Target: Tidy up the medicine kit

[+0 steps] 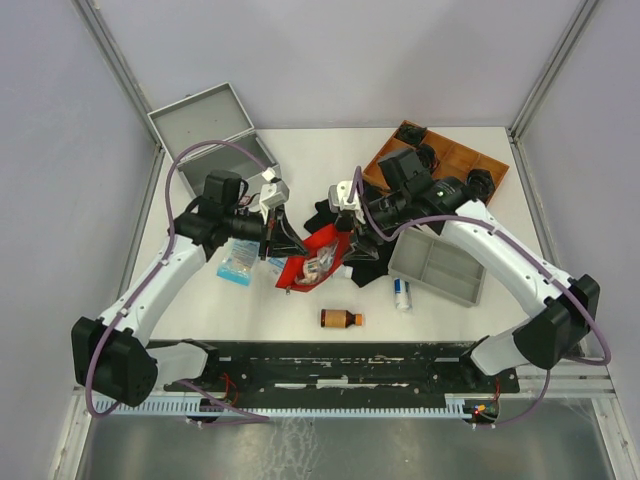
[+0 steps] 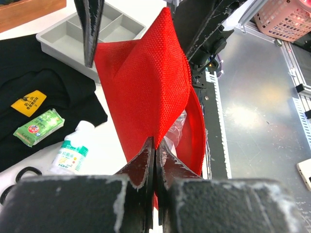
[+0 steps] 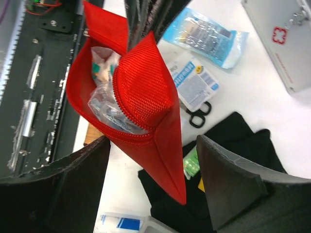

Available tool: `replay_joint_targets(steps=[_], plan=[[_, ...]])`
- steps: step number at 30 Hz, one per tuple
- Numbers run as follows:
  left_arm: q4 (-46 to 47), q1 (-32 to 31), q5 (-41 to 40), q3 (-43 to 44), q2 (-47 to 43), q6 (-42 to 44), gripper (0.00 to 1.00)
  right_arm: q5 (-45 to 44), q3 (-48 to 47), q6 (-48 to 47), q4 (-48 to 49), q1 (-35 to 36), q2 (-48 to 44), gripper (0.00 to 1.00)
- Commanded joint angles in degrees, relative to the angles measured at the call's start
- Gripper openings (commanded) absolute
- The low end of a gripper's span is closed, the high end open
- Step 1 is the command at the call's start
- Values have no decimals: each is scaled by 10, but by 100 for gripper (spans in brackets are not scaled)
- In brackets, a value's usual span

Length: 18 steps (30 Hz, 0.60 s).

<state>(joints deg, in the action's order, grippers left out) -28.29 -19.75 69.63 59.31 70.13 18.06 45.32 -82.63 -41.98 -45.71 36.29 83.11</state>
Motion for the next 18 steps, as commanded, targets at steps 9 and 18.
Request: replay_joint_targets(steps=[9, 18], plan=[[-12, -6, 9, 21, 15, 33, 3, 128, -19, 42, 1, -2, 31, 63], [-12, -5, 3, 16, 11, 34, 5, 108, -6, 81, 11, -12, 38, 31]])
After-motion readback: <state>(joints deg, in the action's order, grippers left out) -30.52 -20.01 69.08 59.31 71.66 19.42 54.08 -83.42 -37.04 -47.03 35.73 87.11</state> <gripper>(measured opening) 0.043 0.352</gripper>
